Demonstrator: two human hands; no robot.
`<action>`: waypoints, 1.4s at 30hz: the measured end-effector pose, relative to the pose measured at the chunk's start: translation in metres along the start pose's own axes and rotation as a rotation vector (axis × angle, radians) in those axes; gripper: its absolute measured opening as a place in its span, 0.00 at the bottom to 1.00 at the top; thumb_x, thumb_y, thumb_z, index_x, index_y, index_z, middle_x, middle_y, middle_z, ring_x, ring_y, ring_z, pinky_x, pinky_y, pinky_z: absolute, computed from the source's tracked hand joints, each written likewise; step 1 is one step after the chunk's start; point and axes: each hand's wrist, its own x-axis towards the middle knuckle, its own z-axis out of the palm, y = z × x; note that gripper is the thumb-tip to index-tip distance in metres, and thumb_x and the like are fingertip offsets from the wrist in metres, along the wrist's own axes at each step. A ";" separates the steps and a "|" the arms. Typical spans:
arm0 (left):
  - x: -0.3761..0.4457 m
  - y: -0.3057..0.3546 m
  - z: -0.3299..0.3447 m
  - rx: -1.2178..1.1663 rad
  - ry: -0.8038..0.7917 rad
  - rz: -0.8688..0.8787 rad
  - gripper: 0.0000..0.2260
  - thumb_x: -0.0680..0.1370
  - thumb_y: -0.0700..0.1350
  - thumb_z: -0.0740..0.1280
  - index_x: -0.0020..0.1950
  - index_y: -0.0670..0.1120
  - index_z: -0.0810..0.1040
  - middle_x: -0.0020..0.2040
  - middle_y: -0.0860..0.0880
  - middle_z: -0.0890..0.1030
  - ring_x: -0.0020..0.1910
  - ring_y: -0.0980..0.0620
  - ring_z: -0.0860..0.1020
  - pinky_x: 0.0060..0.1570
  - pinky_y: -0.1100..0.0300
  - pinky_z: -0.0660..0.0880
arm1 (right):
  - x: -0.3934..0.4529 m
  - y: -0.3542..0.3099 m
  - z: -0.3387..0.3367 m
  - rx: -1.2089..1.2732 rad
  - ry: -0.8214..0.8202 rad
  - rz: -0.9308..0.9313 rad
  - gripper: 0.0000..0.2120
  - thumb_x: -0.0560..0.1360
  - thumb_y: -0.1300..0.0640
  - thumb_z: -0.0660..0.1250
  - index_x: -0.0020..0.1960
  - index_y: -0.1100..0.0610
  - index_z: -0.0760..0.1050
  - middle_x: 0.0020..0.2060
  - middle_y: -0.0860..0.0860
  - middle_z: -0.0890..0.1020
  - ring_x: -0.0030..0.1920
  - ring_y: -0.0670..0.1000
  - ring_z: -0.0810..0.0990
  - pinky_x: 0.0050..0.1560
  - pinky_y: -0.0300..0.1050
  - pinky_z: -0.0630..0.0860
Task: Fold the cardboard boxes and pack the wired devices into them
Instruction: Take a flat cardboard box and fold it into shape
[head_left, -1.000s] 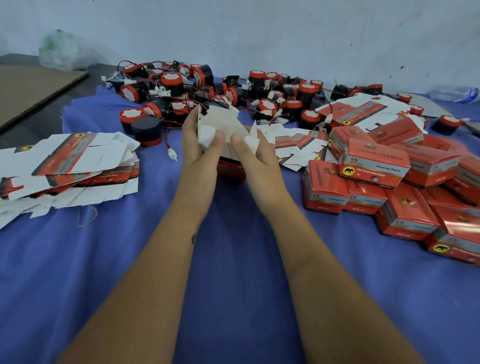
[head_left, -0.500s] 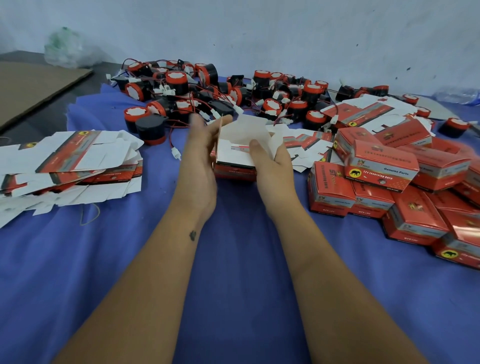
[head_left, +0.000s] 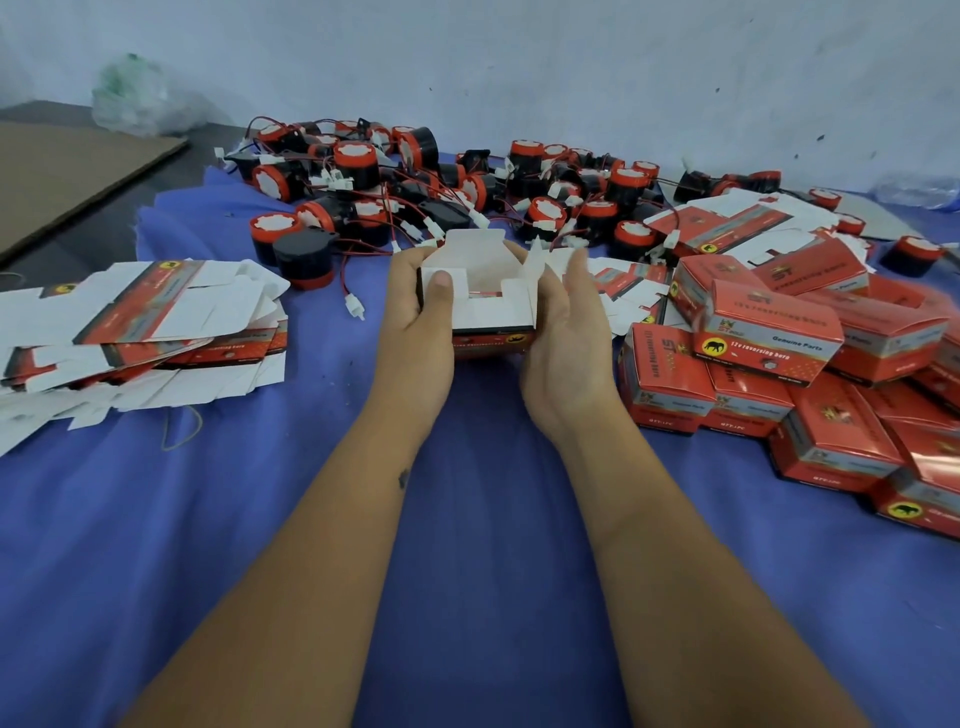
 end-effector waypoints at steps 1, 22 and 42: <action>0.001 -0.001 0.000 0.000 -0.006 -0.005 0.09 0.85 0.45 0.56 0.59 0.59 0.69 0.52 0.61 0.78 0.41 0.73 0.75 0.39 0.74 0.72 | 0.000 -0.001 0.000 0.012 -0.022 0.042 0.19 0.83 0.48 0.55 0.66 0.56 0.75 0.57 0.53 0.83 0.59 0.47 0.81 0.61 0.45 0.77; -0.004 0.004 -0.001 -0.094 -0.104 -0.043 0.17 0.79 0.39 0.57 0.61 0.58 0.73 0.59 0.55 0.77 0.52 0.58 0.77 0.50 0.61 0.77 | -0.001 0.006 -0.004 -0.281 -0.038 -0.215 0.18 0.74 0.67 0.67 0.54 0.45 0.79 0.49 0.43 0.82 0.47 0.40 0.81 0.44 0.34 0.76; -0.001 0.009 0.009 0.069 -0.053 -0.138 0.26 0.78 0.55 0.61 0.77 0.56 0.62 0.73 0.54 0.66 0.73 0.55 0.65 0.71 0.54 0.66 | -0.004 0.002 -0.004 -0.149 0.112 -0.263 0.09 0.76 0.69 0.61 0.49 0.59 0.76 0.38 0.41 0.81 0.43 0.41 0.79 0.45 0.35 0.75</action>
